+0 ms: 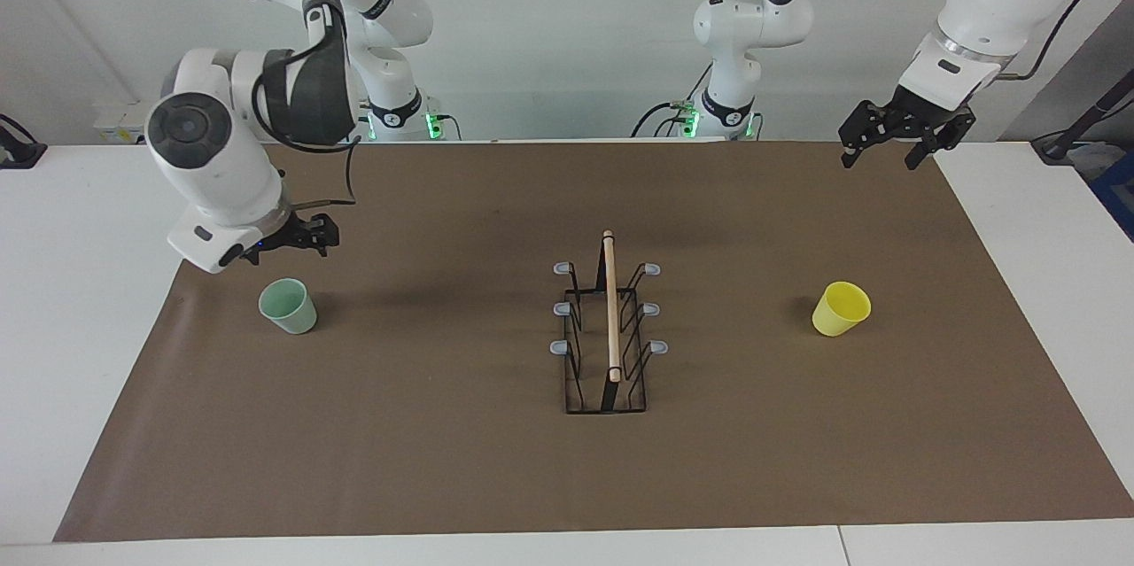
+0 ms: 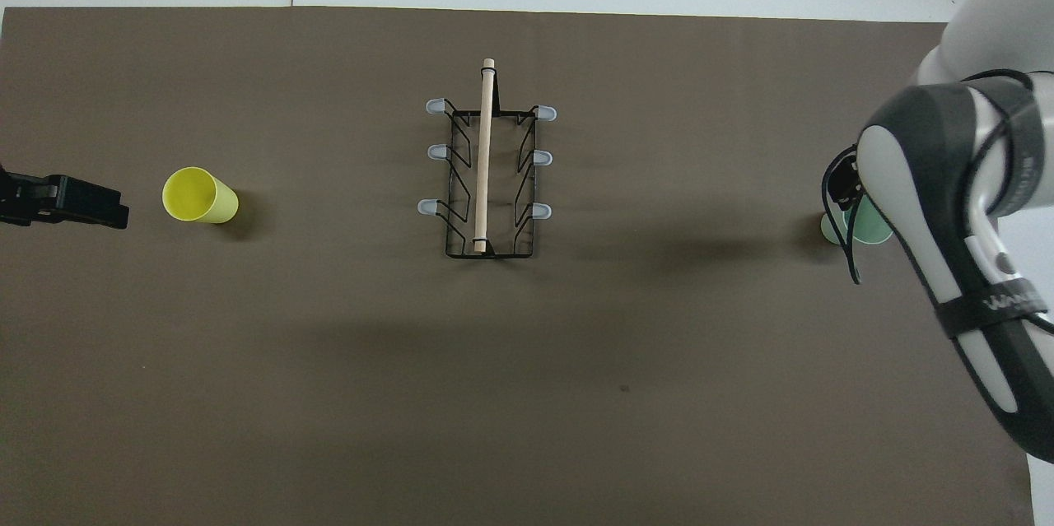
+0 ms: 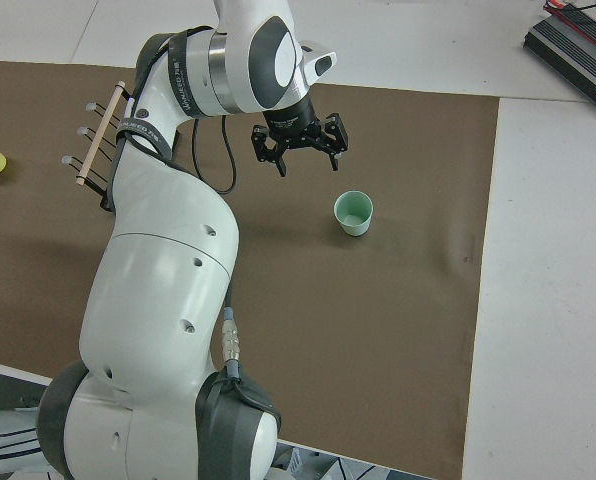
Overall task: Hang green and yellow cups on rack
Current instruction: 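Lower the right gripper onto the pale green cup and grasp it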
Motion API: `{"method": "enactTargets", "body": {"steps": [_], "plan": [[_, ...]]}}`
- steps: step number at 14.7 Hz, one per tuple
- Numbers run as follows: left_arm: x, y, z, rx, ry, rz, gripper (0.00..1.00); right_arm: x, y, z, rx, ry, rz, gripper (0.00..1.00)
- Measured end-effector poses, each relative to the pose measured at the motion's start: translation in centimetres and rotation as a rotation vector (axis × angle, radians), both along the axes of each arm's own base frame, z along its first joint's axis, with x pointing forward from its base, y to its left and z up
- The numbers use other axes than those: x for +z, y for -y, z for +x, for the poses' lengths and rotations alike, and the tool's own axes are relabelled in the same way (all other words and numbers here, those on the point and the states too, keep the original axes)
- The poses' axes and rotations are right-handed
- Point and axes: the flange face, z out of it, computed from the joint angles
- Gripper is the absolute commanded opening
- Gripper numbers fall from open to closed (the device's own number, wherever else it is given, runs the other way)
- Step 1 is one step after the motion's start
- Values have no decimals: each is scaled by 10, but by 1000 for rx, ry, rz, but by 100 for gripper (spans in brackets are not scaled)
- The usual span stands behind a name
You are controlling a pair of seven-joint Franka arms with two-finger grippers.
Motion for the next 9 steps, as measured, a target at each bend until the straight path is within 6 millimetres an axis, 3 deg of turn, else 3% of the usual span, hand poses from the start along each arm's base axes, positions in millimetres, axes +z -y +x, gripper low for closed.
{"method": "enactTargets", "body": {"steps": [3, 6, 9], "plan": [[8, 1, 0, -2, 5, 0, 100, -41, -40, -4, 231, -94, -83, 100], [11, -1, 12, 2, -3, -1, 100, -81, -42, -21, 459, -178, -152, 100], [-4, -16, 43, 86, -45, -24, 100, -107, -46, -42, 720, -266, -273, 100]]}}
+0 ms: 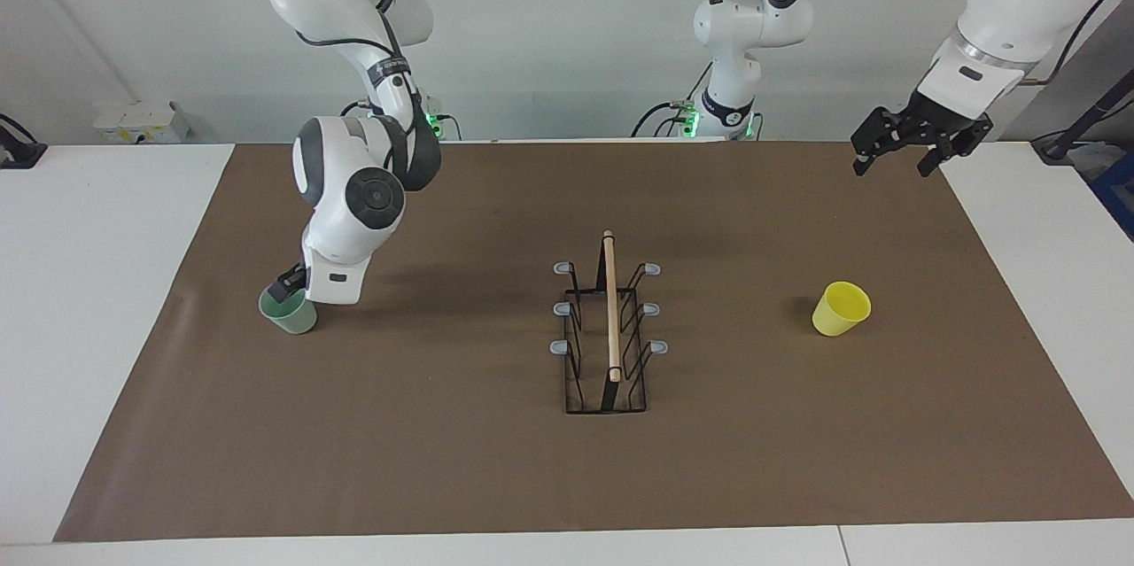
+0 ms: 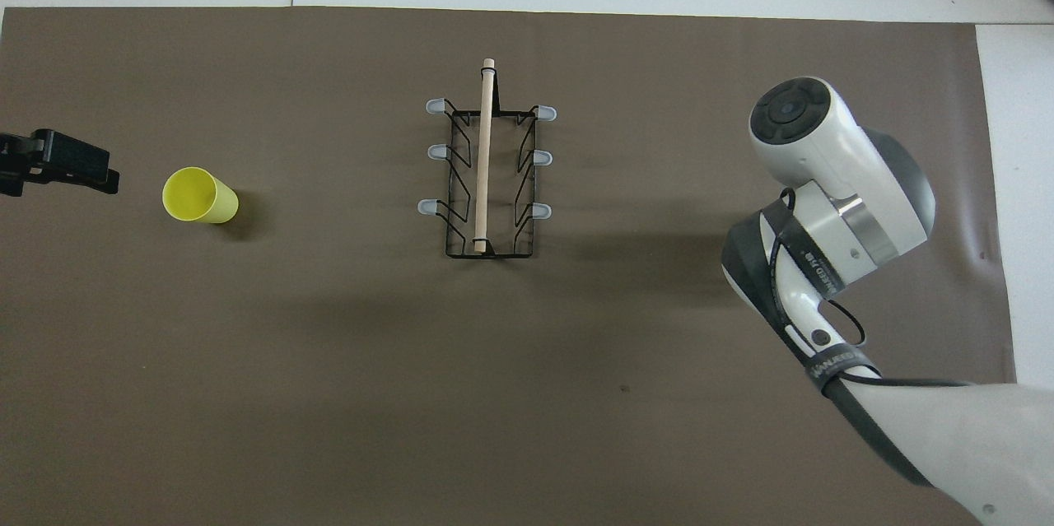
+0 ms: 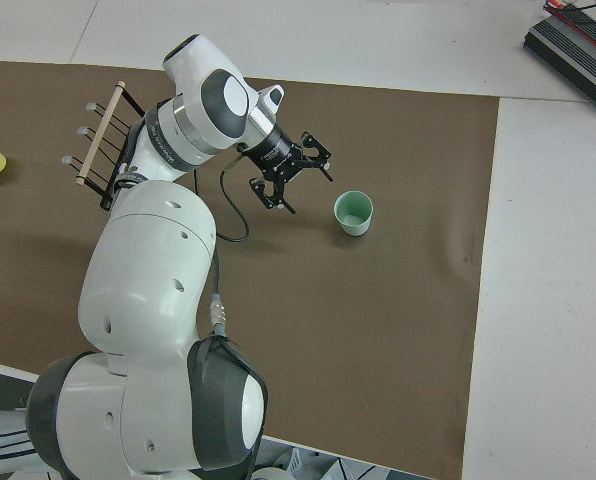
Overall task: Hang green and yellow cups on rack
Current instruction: 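Lower the right gripper onto the pale green cup and grasp it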
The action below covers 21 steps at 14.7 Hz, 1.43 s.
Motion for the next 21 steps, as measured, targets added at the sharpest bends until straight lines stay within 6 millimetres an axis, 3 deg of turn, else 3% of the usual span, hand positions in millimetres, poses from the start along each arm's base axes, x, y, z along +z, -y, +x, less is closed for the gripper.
{"method": "enactTargets", "body": {"steps": [3, 6, 9, 14, 18, 21], "plan": [[-30, -29, 41, 146, -60, -20, 100, -22, -42, -17, 252, -68, -124, 100], [-60, -35, 70, 347, -106, -37, 100, -66, -73, -35, 461, -142, -258, 100], [-80, -54, 82, 574, -147, -66, 100, -99, -58, -47, 539, -189, -307, 100], [-129, -72, 103, 824, -180, -31, 100, -114, -29, -52, 598, -202, -328, 100], [-153, -87, 114, 987, -176, -21, 100, -123, -14, -60, 642, -209, -354, 100], [-179, -121, 121, 1198, -224, -123, 100, -124, 2, -55, 658, -182, -356, 100]]}}
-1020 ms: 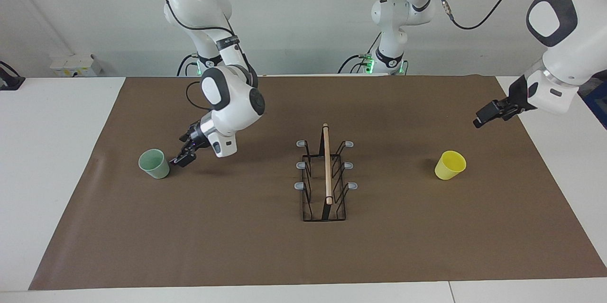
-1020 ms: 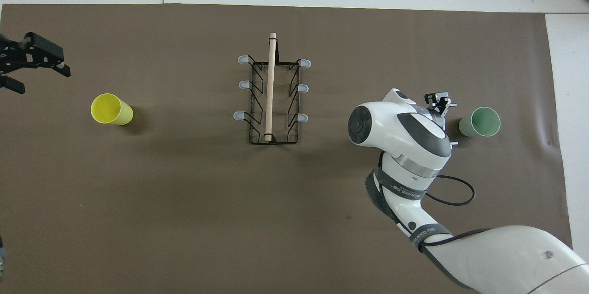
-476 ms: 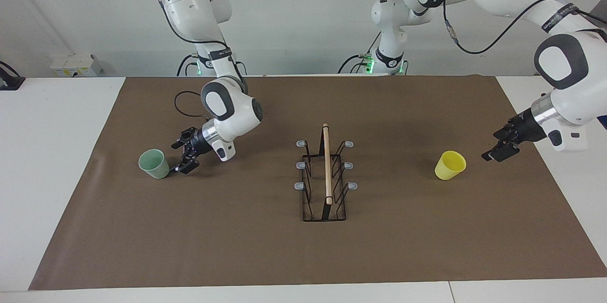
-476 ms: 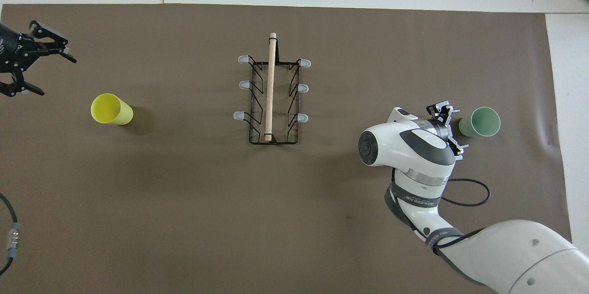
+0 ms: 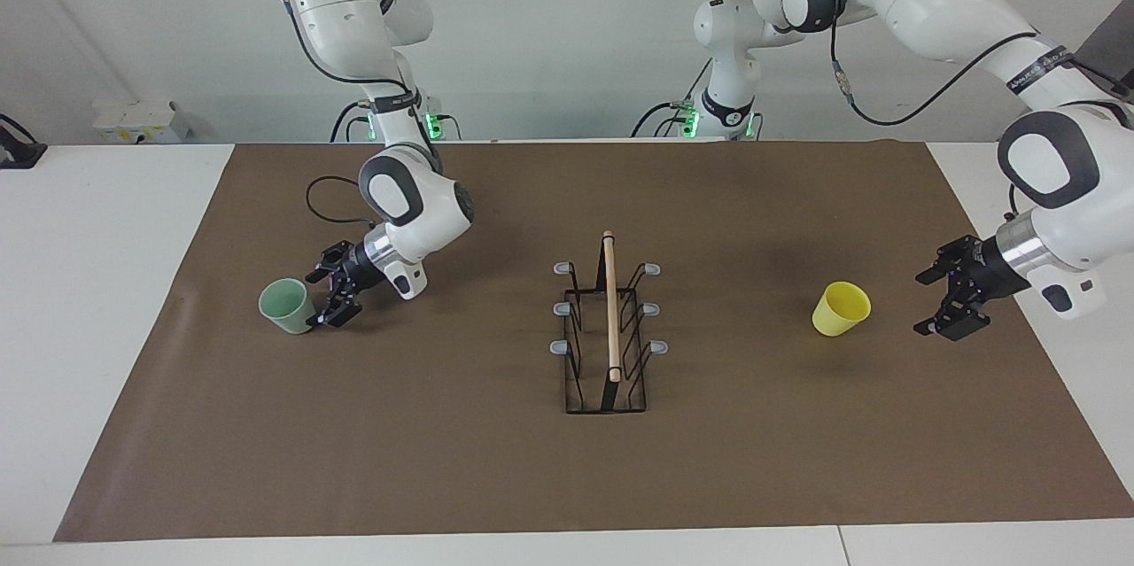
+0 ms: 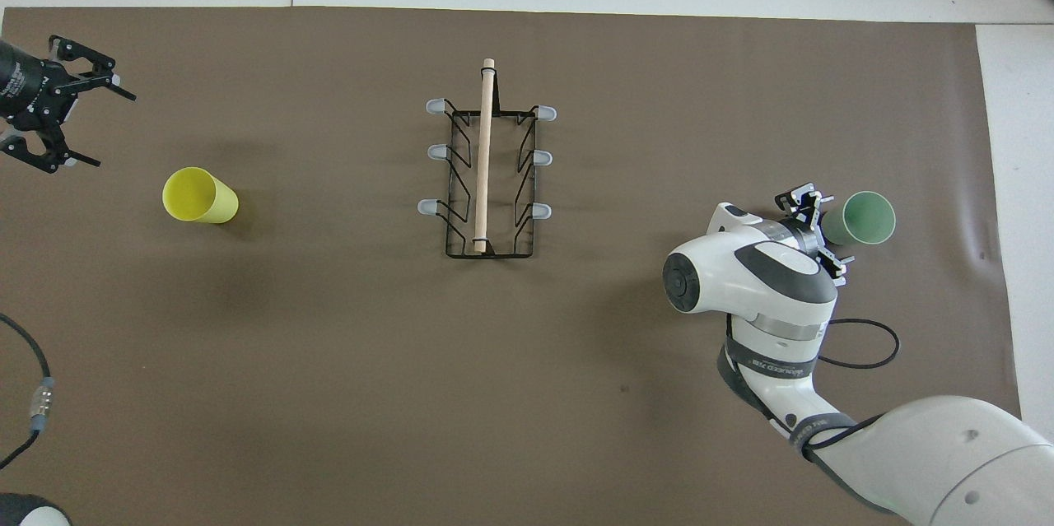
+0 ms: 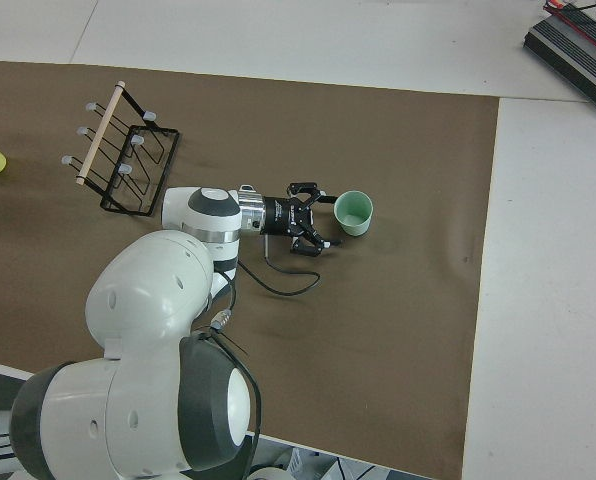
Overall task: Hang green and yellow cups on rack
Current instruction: 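Lower the right gripper onto the pale green cup and grasp it, then grasp the yellow cup with the left gripper while the right gripper lifts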
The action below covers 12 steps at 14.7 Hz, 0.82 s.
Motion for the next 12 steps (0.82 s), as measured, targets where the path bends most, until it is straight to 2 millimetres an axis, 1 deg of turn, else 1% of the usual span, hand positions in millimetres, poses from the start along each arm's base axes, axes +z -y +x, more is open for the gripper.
{"method": "enactTargets", "body": {"steps": [2, 5, 6, 7, 8, 9, 10, 12], "plan": [[-24, -20, -1, 137, -18, -36, 100, -3, 10, 0, 4, 10, -1, 100], [-55, -34, -2, 318, -17, -80, 100, -5, 15, 0, 8, 16, 13, 99], [-63, -38, -6, 352, -21, -97, 100, -5, 19, 1, 16, 23, 7, 96], [-70, -41, -10, 384, -27, -109, 100, -5, 23, 1, 17, 30, 5, 86], [-79, -42, -15, 421, -35, -112, 100, -7, 27, 1, 16, 36, 6, 73], [-88, -43, -21, 460, -37, -109, 100, -9, 30, -1, 13, 46, 10, 34], [-98, -42, -28, 489, -45, -107, 100, -11, 32, -3, 9, 54, 15, 0], [-112, -40, -45, 519, -79, -115, 100, -12, 34, -3, -1, 78, 30, 0]]}}
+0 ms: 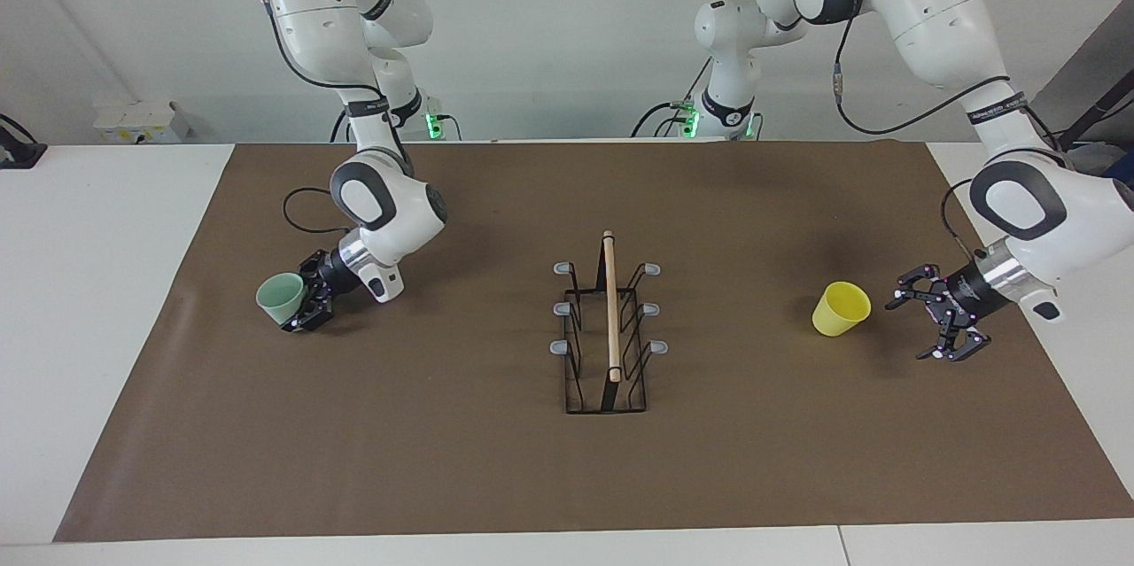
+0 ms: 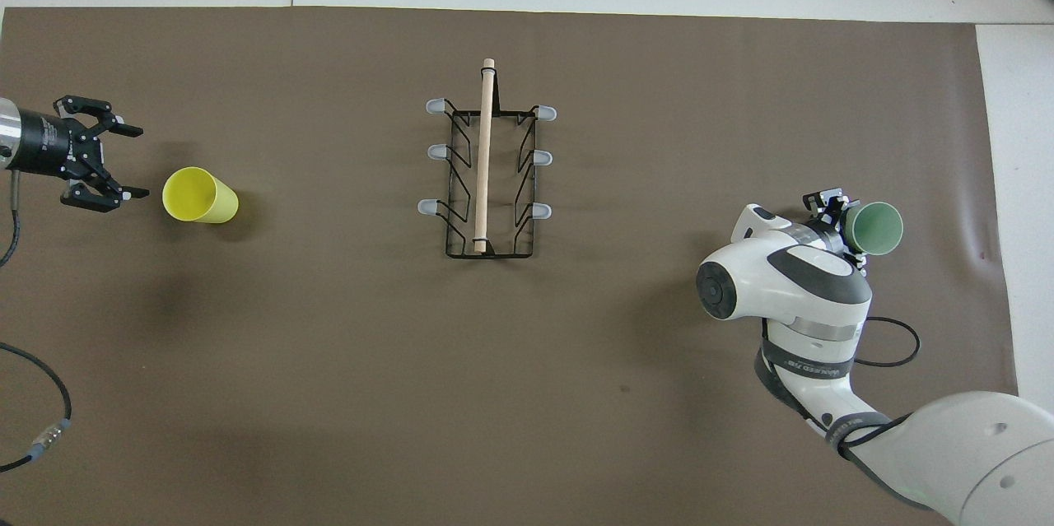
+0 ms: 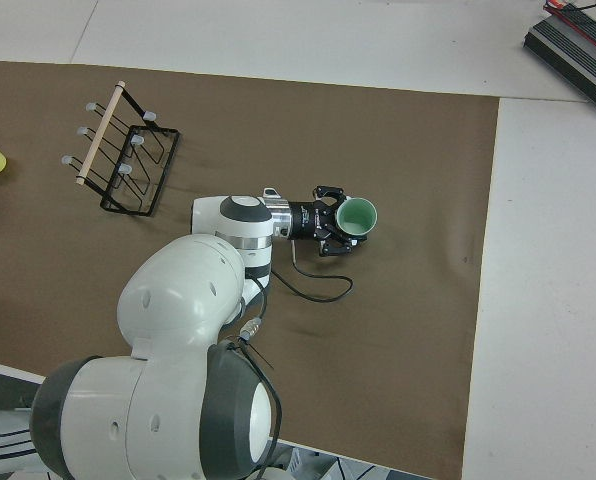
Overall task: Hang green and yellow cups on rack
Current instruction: 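Grasp the yellow cup with the left gripper while the right gripper lifts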
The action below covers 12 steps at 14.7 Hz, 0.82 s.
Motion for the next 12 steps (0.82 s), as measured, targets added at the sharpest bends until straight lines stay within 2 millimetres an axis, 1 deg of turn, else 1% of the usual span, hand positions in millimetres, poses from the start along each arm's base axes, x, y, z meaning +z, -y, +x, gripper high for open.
{"method": "enactTargets", "body": {"steps": [3, 4, 6, 7, 10, 12], "plan": [[-12, -3, -26, 54, -28, -70, 100, 6, 0, 4, -35, 47, 23, 0], [-14, -5, -34, 65, -24, -101, 100, 13, -2, 8, -69, 61, 50, 0], [-21, -5, -49, 54, 3, -163, 100, 37, -14, 21, -145, 86, 125, 0], [-26, -5, -56, 44, 26, -192, 100, 55, -23, 30, -201, 105, 166, 0], [-39, -5, -72, 79, 87, -264, 100, 128, -50, 57, -322, 146, 277, 0], [-48, 0, -81, 113, 109, -292, 100, 171, -67, 68, -392, 176, 373, 0]]}}
